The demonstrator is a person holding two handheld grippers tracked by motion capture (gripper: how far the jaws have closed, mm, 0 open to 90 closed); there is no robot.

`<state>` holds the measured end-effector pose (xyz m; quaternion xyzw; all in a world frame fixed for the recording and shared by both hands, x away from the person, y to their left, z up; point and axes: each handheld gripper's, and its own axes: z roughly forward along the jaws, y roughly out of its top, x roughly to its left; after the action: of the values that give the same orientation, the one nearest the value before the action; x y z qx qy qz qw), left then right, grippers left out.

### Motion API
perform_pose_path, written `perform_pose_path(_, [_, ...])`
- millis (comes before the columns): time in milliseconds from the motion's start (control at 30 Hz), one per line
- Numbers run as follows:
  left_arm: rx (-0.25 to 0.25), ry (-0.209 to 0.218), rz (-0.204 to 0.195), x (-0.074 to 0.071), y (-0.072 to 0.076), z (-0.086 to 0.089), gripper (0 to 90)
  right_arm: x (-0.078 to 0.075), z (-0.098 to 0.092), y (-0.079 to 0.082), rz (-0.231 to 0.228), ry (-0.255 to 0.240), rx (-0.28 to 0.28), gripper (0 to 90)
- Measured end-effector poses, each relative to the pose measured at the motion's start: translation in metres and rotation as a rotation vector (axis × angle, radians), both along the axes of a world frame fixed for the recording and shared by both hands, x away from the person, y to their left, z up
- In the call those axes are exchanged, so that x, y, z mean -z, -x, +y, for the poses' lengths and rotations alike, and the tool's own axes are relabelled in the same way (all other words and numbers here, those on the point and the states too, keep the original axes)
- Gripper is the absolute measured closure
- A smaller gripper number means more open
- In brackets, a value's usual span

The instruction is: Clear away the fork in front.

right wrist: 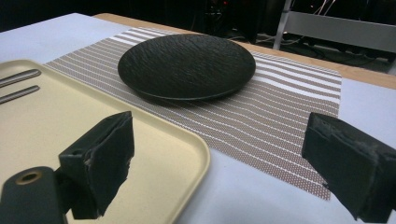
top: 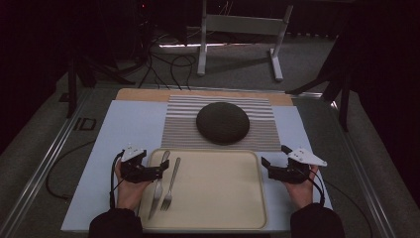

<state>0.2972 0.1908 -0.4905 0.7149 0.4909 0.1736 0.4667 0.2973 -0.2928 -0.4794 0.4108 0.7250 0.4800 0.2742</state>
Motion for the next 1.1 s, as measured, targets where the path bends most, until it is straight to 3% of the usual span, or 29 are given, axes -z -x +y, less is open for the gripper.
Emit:
perform_pose_path(467, [-0.053,-0.038,-0.167,-0.018,0.012,0.023,0.0,0.000,0.000,0.003,-0.026,-0.005,-0.022,9.2])
perform_pose_path(1100, [-0.073,-0.033,-0.245,-0.031,0.014,0.039,0.0,0.002,-0.001,0.012,-0.044,-0.034,-0.021,9.1])
